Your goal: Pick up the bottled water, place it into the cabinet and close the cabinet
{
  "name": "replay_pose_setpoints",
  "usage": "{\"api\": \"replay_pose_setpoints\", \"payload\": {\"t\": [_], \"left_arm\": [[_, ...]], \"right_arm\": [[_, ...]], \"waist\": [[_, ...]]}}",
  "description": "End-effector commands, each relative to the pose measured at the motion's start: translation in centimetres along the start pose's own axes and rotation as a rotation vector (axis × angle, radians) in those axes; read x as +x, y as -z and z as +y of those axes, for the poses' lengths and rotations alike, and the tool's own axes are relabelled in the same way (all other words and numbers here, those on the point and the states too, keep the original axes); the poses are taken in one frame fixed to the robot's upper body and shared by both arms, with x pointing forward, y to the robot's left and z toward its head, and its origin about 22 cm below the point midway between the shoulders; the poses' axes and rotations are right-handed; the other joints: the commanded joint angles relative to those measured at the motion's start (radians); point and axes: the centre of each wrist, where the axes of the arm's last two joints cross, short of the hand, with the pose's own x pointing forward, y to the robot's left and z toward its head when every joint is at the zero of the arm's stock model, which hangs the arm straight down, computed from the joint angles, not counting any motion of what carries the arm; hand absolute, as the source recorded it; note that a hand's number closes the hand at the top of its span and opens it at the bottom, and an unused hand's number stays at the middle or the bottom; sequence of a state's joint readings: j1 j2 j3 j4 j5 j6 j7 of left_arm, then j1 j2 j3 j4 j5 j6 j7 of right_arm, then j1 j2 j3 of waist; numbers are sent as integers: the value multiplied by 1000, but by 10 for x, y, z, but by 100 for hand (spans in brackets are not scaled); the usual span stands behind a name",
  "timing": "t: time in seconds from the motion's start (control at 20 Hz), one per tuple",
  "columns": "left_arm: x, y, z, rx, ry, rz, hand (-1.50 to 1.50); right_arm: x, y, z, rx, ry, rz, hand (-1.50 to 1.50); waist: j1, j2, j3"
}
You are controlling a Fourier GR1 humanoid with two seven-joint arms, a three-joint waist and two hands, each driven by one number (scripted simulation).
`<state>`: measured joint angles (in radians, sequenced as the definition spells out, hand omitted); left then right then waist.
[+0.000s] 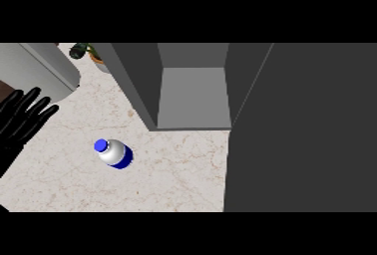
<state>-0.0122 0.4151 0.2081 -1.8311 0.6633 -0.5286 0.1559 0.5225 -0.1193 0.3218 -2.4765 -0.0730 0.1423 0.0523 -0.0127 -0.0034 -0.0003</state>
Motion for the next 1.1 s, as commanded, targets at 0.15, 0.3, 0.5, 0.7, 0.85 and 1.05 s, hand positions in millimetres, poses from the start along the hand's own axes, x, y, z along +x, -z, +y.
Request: {"api": "replay_pose_setpoints", "payload": {"t": [0.15,0.3,0.5,0.7,0.85,1.05], "left_arm": [[-36,8,14,31,-8,92,-150],[-34,26,14,52,-3,118,-150],[-80,-2,39,42,-30,202,-150],[-116,-7,31,13,-62,275,-150],[-130,-6,41,41,-104,318,-150],[-166,-2,36,59,-106,315,-150]], "right_arm": [[37,-24,4,12,-16,-14,-150],[34,-27,11,-4,-1,-14,-150],[41,-32,13,29,2,-20,-150],[27,-31,18,19,-8,-10,-150],[32,-37,18,14,2,-30,-150],[37,-40,17,22,7,-25,-150]], "waist": [[-7,1,0],[-12,0,0],[-29,2,-1],[-15,3,-2],[-20,2,-1],[-31,6,-3]]}}
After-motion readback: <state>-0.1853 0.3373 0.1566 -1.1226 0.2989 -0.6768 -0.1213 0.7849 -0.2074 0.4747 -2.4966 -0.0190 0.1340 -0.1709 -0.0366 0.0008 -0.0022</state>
